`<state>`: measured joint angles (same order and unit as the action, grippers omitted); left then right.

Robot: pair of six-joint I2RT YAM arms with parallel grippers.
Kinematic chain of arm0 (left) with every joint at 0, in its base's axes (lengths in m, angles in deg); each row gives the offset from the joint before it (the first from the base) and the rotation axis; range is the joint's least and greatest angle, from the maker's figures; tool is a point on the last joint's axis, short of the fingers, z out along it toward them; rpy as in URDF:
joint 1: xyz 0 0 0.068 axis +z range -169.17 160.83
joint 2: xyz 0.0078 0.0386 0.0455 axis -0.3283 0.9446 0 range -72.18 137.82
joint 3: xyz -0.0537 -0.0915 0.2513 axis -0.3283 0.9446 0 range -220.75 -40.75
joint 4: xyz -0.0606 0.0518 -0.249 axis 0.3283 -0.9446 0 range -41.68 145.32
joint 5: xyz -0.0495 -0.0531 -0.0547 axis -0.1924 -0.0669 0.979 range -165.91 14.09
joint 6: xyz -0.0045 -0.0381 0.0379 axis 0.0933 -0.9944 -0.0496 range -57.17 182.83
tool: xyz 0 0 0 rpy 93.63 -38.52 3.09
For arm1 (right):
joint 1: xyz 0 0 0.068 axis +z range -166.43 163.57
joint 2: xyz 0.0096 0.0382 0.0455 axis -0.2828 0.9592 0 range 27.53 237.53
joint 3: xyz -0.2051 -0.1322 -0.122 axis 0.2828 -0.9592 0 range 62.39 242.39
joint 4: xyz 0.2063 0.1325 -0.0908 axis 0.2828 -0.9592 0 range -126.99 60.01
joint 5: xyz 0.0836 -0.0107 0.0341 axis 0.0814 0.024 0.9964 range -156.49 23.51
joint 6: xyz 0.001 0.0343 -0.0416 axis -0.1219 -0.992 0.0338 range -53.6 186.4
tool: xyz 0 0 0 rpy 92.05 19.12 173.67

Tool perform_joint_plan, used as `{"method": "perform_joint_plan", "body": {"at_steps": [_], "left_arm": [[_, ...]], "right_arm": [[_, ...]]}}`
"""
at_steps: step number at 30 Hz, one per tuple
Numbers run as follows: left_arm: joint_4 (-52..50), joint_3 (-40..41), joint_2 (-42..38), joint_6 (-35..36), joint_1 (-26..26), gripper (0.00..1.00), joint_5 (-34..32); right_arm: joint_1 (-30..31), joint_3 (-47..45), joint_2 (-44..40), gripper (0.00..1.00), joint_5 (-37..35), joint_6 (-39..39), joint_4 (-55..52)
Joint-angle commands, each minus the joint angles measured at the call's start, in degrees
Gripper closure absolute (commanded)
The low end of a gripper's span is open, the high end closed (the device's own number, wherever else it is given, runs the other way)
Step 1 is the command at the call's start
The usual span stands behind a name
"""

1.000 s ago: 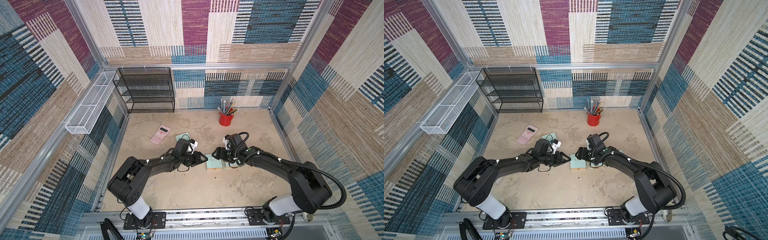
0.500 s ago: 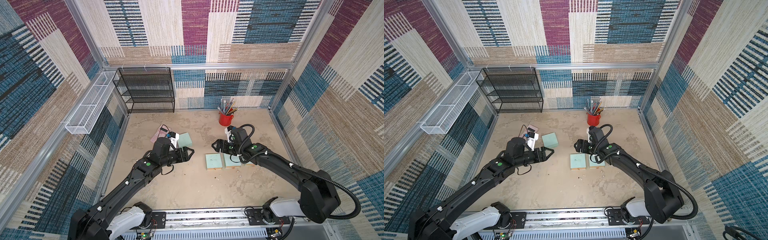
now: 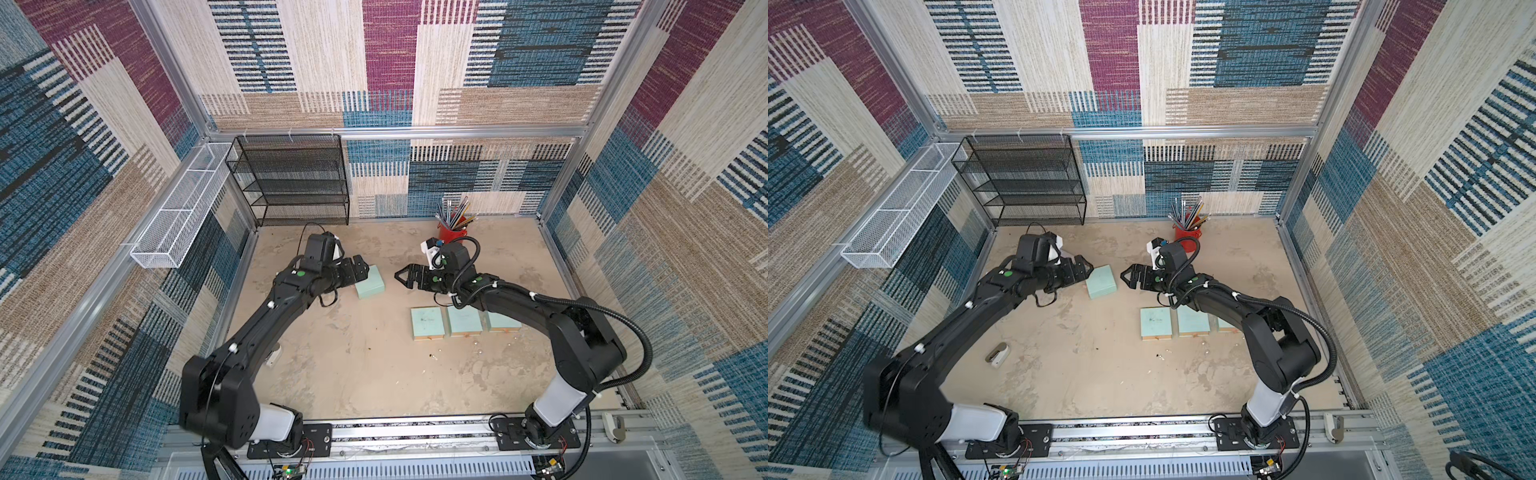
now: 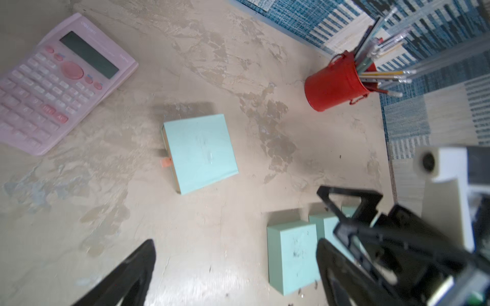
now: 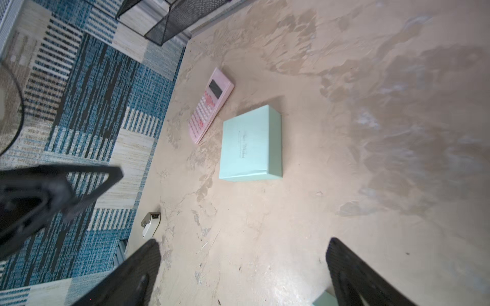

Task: Take out the earrings from the drawer-style jewelry box
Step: Adjust the jewelry box at the center of the board.

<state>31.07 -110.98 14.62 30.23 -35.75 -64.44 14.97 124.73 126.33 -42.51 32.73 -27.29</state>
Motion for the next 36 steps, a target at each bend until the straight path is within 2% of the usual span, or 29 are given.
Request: {"method": "perform_joint_plan", "body": {"at_steps": [1,5,11,15,23,29,36], "left_arm": [[3.1,-6.2,9.2,2.7,2.1,0.14,4.7],[0.3,-16.6,20.1,8.9,3.8,0.18,4.5],[-6.3,-30.8,34.0,17.9,5.7,0.20,9.2],[-12.9,-39.7,41.6,20.7,6.2,0.24,12.0],[-15.1,-44.5,47.4,21.6,6.6,0.24,15.4],[-14.2,-42.1,47.3,19.8,6.7,0.27,18.1],[-11.5,-36.0,43.7,16.5,6.7,0.32,18.9]], "right_arm": [[1.5,1.5,3.2,0.11,4.2,-1.4,3.3],[4.1,3.9,7.8,0.26,4.7,-2.7,2.6],[5.5,8.2,14.3,0.29,4.8,-5.2,2.9],[5.4,12.5,18.2,0.31,3.7,-6.0,0.9],[5.3,18.1,24.0,0.33,3.3,-8.6,0.0],[4.1,20.9,26.7,0.34,3.8,-9.5,-0.4],[1.8,22.9,28.6,0.36,6.4,-9.1,0.3]]}}
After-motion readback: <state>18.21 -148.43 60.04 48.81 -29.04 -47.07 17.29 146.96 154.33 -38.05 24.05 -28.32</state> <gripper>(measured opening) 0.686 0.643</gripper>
